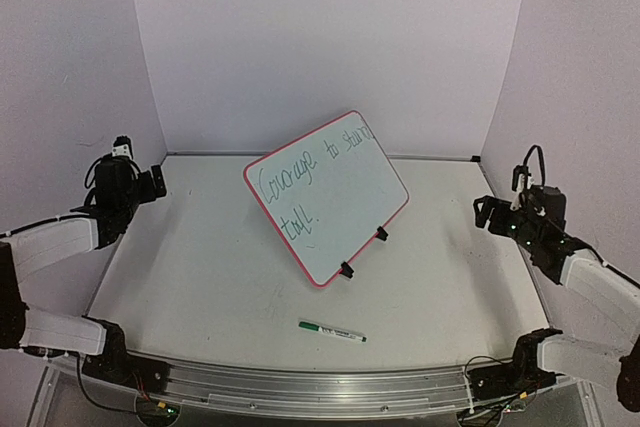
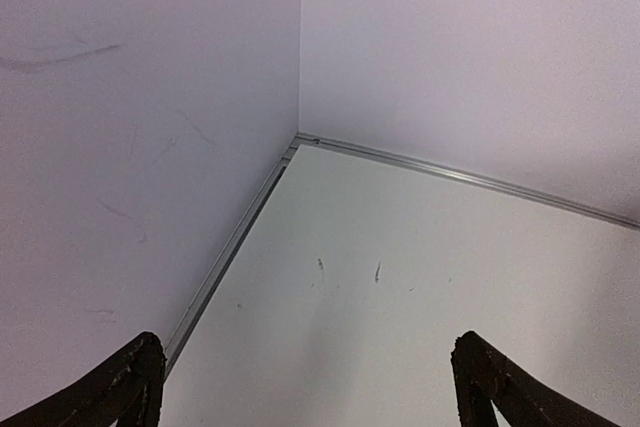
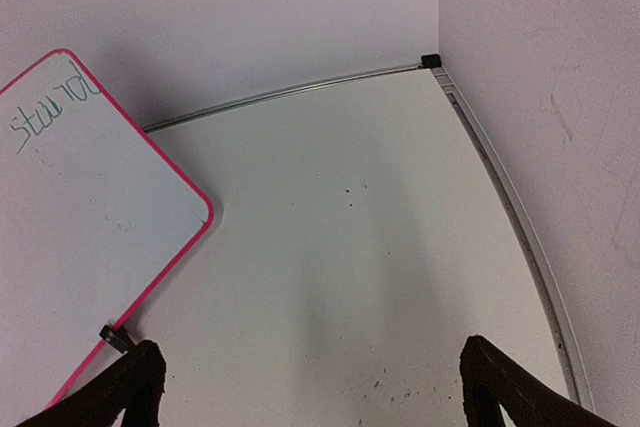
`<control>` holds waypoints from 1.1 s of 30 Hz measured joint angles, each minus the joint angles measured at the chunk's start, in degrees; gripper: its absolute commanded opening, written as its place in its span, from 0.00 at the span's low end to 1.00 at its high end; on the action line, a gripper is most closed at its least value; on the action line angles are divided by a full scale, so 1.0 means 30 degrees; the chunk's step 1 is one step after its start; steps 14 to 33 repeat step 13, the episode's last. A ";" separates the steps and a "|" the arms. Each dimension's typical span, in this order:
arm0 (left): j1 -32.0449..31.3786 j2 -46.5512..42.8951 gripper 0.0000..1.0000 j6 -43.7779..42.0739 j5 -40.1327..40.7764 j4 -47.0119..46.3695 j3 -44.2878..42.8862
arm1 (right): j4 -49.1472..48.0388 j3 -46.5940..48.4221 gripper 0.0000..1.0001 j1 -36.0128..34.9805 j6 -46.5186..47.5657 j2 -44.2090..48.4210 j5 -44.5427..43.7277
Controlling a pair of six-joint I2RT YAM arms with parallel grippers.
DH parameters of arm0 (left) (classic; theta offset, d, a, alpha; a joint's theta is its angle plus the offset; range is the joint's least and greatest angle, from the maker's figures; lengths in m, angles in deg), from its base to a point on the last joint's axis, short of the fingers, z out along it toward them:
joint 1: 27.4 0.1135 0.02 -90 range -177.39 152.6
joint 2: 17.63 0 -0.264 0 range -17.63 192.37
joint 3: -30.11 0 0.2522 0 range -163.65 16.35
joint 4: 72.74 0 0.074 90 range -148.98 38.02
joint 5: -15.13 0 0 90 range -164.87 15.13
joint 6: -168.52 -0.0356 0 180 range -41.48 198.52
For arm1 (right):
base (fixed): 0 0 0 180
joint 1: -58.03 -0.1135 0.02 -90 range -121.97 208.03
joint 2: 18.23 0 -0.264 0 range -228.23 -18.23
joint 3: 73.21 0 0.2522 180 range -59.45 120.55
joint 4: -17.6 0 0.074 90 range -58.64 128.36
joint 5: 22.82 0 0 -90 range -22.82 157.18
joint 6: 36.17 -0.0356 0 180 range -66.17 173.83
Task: Write a sentence on the whiteboard
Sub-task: Reset both arms
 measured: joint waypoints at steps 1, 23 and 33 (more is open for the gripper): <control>0.0000 0.0084 1.00 -0.0119 0.0292 -0.0359 0.0499 | -0.0594 -0.0725 0.98 0.0000 0.0067 0.0167 -0.0255; 0.0000 0.0218 1.00 -0.0492 0.0950 -0.2591 0.3321 | -0.4014 -0.4198 0.98 0.0000 0.1023 0.2829 -0.2688; 0.0000 0.0218 1.00 -0.0492 0.0950 -0.2591 0.3321 | -0.4014 -0.4198 0.98 0.0000 0.1023 0.2829 -0.2688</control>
